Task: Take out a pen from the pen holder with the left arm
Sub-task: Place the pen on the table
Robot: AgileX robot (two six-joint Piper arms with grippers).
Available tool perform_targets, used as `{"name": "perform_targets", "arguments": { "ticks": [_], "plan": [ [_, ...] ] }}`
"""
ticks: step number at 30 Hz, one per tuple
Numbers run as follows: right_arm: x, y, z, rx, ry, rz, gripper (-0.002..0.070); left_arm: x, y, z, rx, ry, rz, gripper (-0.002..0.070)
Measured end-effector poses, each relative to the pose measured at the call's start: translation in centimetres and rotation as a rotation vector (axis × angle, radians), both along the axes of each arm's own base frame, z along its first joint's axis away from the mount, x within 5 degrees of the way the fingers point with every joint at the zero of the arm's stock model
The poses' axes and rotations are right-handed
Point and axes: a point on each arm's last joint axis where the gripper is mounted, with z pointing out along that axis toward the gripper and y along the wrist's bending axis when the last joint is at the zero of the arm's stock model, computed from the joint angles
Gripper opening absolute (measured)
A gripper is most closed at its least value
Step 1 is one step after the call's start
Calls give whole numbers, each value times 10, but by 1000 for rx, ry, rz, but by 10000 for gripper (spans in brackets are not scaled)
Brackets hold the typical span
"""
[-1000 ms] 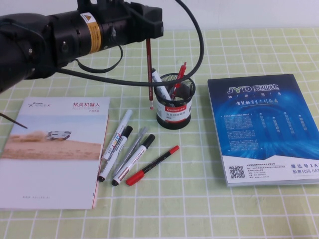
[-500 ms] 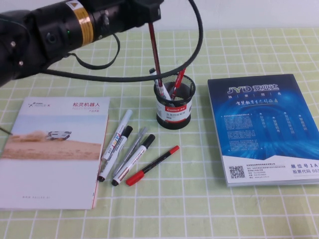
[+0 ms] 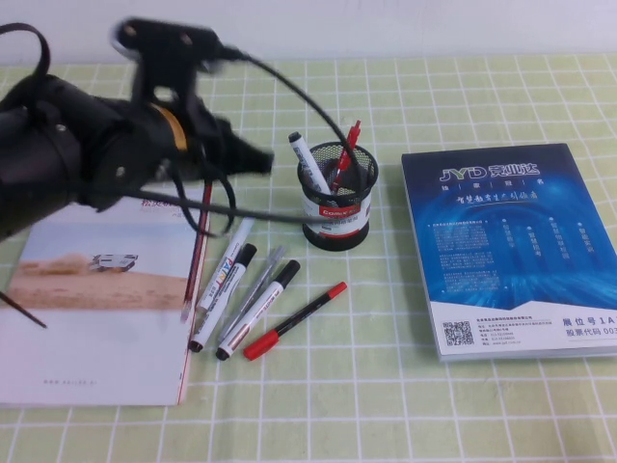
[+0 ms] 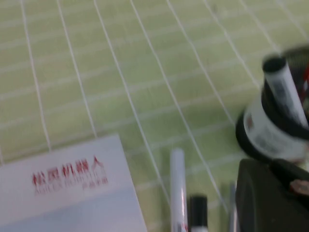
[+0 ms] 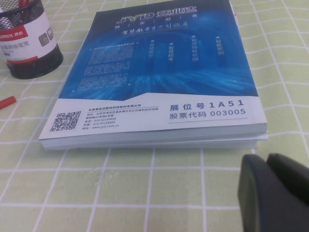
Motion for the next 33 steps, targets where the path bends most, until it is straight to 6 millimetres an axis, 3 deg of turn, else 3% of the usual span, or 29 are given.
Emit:
{"name": "perform_targets", "arguments": {
  "ticks": [3, 7, 13, 19, 27, 33],
  "plan": [
    [0, 0, 0, 0, 0, 0, -15, -16, -11, -4, 117, 123, -76, 1],
    [0, 0, 0, 0, 0, 0, -15, -30, -25, 6, 189, 213, -180, 1],
    [0, 0, 0, 0, 0, 0, -15, -33, -47, 22, 204, 272, -299, 1],
    [0, 0, 0, 0, 0, 0, -15, -22, -81, -4, 246, 344, -366, 1],
    [0, 0, 0, 0, 0, 0, -15, -25, -129, -29, 287, 370, -467, 1],
    [0, 0, 0, 0, 0, 0, -15, -21, -152, -49, 322, 378, -526, 1]
  ]
}}
